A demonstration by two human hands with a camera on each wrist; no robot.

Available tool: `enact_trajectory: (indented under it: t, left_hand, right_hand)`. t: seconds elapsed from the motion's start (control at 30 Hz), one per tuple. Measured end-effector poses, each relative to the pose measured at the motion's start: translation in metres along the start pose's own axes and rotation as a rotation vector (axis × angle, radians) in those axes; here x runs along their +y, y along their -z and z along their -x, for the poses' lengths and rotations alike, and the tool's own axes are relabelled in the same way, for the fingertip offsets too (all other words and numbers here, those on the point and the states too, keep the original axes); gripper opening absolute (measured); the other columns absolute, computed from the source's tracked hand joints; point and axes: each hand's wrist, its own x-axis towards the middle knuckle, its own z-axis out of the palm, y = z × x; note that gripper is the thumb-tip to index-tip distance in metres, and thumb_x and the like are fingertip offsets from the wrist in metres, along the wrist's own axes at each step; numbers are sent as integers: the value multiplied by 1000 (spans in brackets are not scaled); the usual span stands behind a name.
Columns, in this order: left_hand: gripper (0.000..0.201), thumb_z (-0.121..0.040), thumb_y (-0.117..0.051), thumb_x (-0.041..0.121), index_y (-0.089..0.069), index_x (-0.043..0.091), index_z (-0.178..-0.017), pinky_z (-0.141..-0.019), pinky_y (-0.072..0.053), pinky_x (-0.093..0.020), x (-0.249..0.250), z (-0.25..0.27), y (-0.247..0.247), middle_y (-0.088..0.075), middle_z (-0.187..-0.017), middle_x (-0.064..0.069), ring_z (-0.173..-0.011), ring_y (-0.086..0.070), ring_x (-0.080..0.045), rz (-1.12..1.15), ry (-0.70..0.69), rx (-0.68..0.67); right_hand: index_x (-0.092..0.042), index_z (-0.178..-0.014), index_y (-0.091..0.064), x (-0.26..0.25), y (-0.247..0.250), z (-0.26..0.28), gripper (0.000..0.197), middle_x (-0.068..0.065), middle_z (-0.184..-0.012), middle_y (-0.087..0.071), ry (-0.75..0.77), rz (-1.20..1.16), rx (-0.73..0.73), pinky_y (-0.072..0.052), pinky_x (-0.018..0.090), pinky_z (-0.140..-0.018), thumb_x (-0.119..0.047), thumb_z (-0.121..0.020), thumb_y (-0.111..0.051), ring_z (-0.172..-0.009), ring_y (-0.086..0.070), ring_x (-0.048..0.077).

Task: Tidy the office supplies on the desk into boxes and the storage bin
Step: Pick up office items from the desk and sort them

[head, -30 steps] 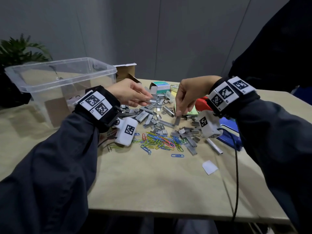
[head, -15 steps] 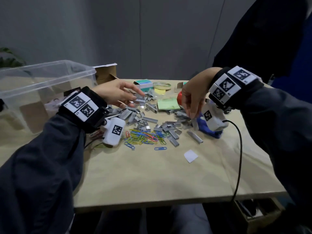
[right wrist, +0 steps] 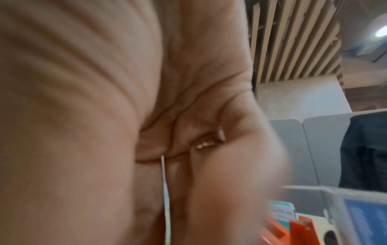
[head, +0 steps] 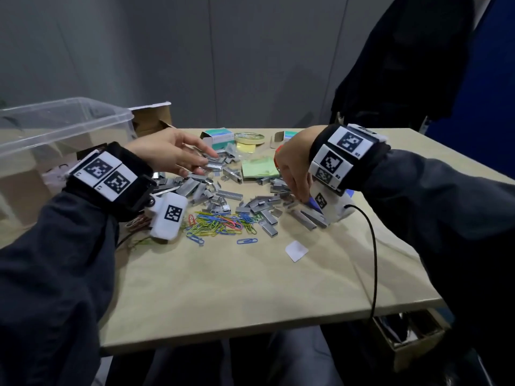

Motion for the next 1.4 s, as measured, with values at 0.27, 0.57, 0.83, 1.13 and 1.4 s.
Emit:
enact_trajectory:
  t: [0.27, 0.57, 0.83, 1.13, 1.4]
  left_hand:
    - [24, -78, -70, 1, -68, 3, -101, -53, -53, -15, 0, 6, 8, -73, -77, -11, -67, -72, -11, 108, 6, 138]
    - [32, -64, -75, 15, -69, 8, -95, -62, -57, -18, -5, 17, 29, -72, -94, -14, -68, -70, -9, 185, 29, 277]
    - [12, -78, -70, 1, -69, 1, -90, -60, -57, -15, -4, 16, 19, -71, -88, -18, -68, -73, -13, 229, 30, 269]
    - [26, -74, -74, 4, -68, -10, -95, -65, -59, -18, -9, 14, 15, -72, -92, -23, -74, -74, -19, 280, 54, 355]
    - [26, -65, -78, 9, -71, -4, -86, -66, -59, -19, -11, 16, 18, -72, -88, -22, -75, -73, -20, 313, 31, 424]
  right_hand:
    - [-11, -99, -74, -23, 8, -26, 14, -4, -79, -73, 131, -172, 282, -35, 3, -39, -16, -86, -74, -61, -65, 1]
    - [-6, -93, -77, -66, 20, -62, 26, 2, -88, -77, 101, -180, 189, -53, 20, -59, -29, -82, -78, -88, -74, 17]
    - [-5, -82, -73, -67, 23, -63, 21, 0, -77, -75, 89, -203, 204, -55, 20, -62, -26, -82, -78, -73, -72, 12]
    - [-1, -99, -72, -30, 42, -55, 12, 6, -82, -75, 332, -865, 300, -60, 23, -74, -7, -89, -68, -73, -71, 10]
    - [-2, -101, -72, -21, 42, -58, 15, 9, -84, -75, 388, -1045, 426, -60, 28, -80, -10, -89, -68, -79, -71, 15]
